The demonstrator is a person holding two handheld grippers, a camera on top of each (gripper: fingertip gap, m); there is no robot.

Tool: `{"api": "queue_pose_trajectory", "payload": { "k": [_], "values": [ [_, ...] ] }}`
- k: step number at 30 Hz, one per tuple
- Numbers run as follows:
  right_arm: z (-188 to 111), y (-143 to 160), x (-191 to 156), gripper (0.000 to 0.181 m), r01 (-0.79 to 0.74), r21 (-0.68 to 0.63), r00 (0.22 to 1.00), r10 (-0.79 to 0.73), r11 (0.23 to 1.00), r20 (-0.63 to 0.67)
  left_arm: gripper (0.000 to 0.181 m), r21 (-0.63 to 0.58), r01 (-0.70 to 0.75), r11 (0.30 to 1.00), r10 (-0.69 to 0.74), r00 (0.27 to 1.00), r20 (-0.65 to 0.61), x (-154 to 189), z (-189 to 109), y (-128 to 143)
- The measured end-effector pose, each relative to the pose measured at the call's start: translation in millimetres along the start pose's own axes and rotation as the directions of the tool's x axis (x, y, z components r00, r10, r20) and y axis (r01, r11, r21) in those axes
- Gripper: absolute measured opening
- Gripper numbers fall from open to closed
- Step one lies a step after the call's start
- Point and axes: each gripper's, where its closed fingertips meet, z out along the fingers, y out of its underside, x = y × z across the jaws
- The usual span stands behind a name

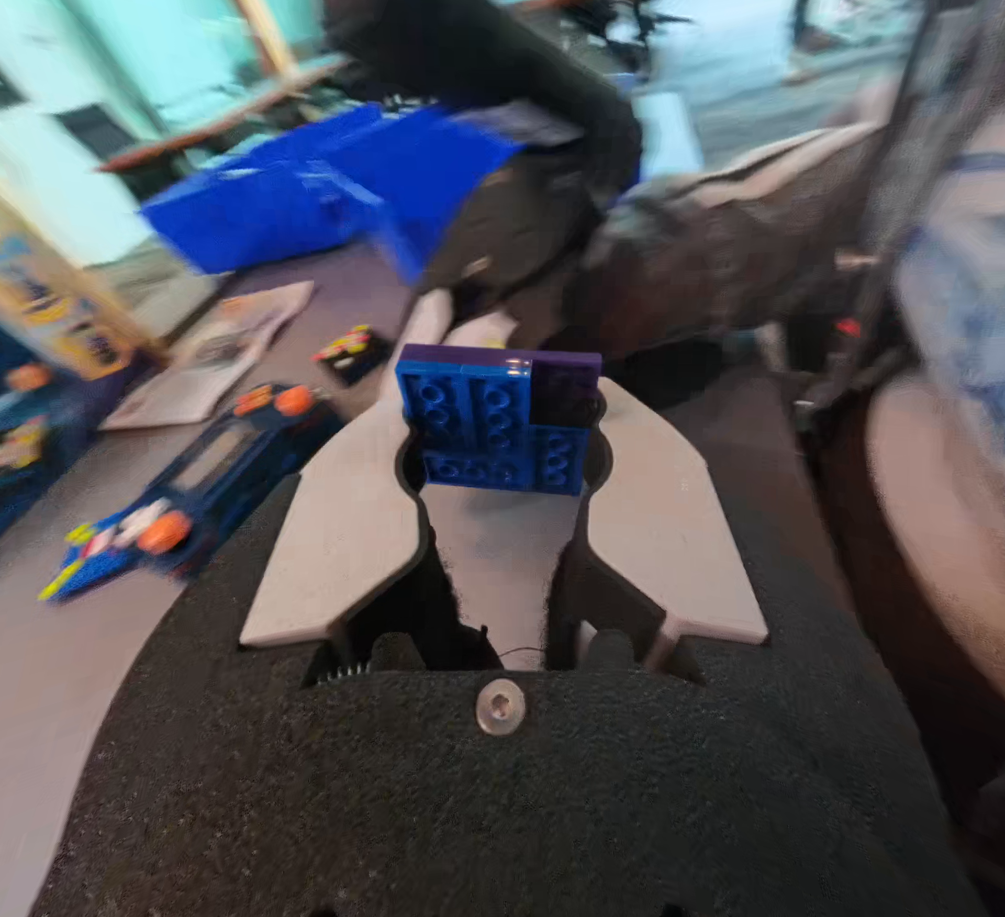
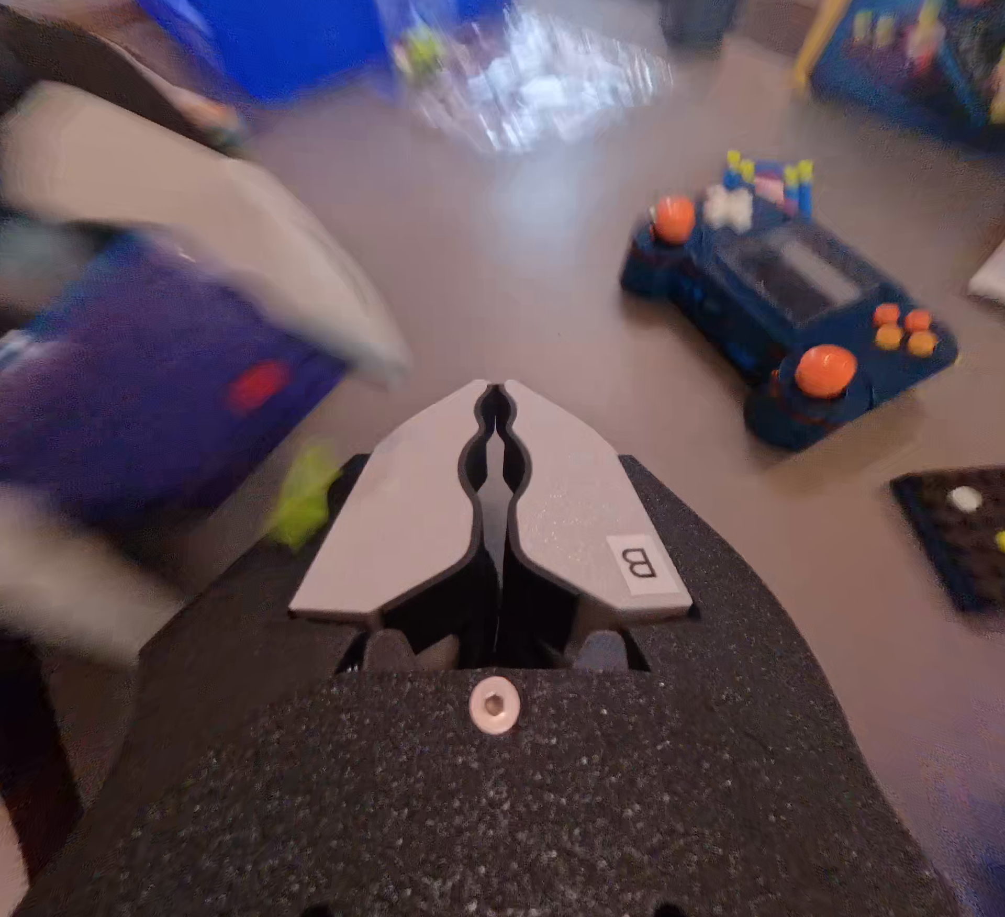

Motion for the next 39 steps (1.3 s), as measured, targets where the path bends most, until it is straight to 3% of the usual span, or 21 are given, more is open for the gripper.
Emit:
{"api": "queue_pose_trajectory", "payload": {
  "k": [1,2,4,5,9,11,17,21,29,34,39],
  "values": [
    [2.5,-2.7,-5.7,0.0,-0.034,-0.011,0.998,0.035,0.999,0.056,0.058,-0.048,-0.039,0.998,0.04,0.999,0.02,3.0,4.4,5.2],
    [-4.1,-16.3,-8.2,0.0,-0.08,0.062,0.992,0.074,0.995,0.099,0.057,-0.042,-0.051,0.998,0.055,0.993,0.105,-12.9,-3.0,9.2],
    [-23.8,-33.3,-7.5,0.0,-0.238,0.181,0.957,0.198,0.954,0.214,0.057,-0.023,0.132,0.991,-0.129,0.985,0.118,-33.1,-19.3,17.7],
    [-28.7,-31.5,-4.6,0.0,-0.267,0.192,0.946,0.219,0.944,0.237,0.057,0.03,0.132,0.991,-0.135,0.983,0.128,-36.5,-22.9,10.6],
    [-19.8,-20.9,13.8,0.0,-0.281,0.149,0.954,0.26,0.948,0.147,0.057,-0.132,0.151,0.98,-0.115,0.962,0.247,-52.2,-10.5,33.8],
    [-14.6,-33.1,24.9,0.0,-0.29,0.226,0.955,0.265,0.93,0.136,0.057,-0.14,0.177,0.974,-0.129,0.946,0.298,-61.3,-10.4,36.1],
    [-37.9,-58.2,19.1,0.0,-0.425,0.388,0.872,0.256,0.818,0.416,0.057,0.014,0.197,0.98,-0.19,0.926,0.326,-71.0,-23.5,21.5],
    [-51.8,-67.5,18.5,0.0,-0.479,0.446,0.831,0.228,0.756,0.507,0.058,0.072,0.205,0.976,-0.217,0.917,0.335,-75.0,-28.7,16.5],
    [-84.8,-87.5,-19.6,0.02,-0.214,0.564,0.902,-0.061,0.798,0.428,0.058,0.117,0.189,0.975,-0.22,0.9,0.377,-79.9,-34.1,12.0],
    [-160.8,-121.0,-34.0,0.02,-0.1,0.641,0.935,-0.149,0.761,0.323,0.058,0.134,0.16,0.978,-0.201,0.896,0.396,-79.8,-36.6,8.9],
    [-235.6,-132.8,-41.9,0.02,0.06,0.674,0.963,-0.22,0.736,0.154,0.058,0.136,0.131,0.982,-0.176,0.896,0.409,-78.5,-36.9,7.2]
  ]
}}
